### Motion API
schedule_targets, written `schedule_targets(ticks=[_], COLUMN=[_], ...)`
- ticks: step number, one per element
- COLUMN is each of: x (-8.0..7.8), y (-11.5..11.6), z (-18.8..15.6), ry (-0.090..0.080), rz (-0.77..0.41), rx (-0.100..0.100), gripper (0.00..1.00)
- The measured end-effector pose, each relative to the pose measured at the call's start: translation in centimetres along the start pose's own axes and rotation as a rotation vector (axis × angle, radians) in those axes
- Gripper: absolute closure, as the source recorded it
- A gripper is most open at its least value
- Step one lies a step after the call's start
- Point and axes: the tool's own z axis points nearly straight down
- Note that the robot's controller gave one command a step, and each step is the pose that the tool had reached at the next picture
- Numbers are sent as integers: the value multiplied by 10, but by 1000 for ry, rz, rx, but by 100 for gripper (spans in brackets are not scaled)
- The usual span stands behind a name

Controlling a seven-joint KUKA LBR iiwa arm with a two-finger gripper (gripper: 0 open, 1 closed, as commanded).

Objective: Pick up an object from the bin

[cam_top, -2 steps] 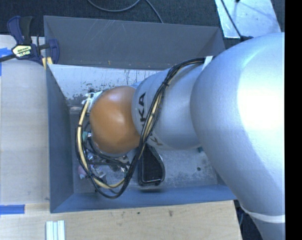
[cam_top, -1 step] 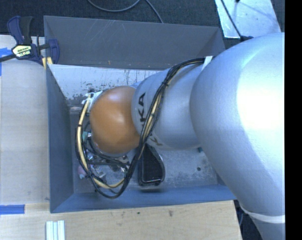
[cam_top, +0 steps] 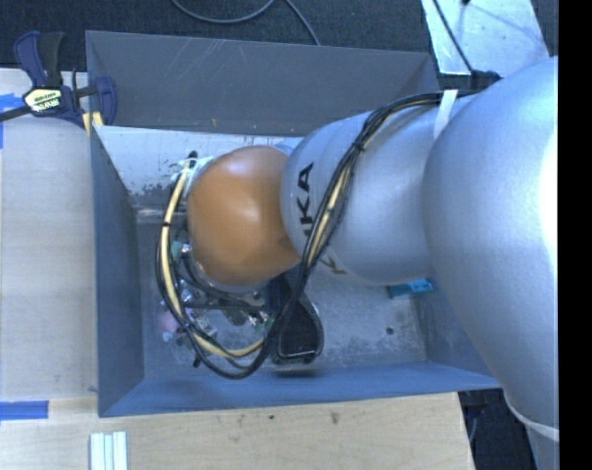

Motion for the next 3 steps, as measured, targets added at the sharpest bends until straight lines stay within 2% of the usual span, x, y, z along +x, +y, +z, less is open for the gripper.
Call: schedule_targets(ticks=[1,2,3], x=[-5,6,2], y=[-4,-4,-4], z=[-30,-63,-133], ry=[-14,4,-8], rz=[-1,-12,-12], rx=[2,-1,1], gripper=[100,100,100])
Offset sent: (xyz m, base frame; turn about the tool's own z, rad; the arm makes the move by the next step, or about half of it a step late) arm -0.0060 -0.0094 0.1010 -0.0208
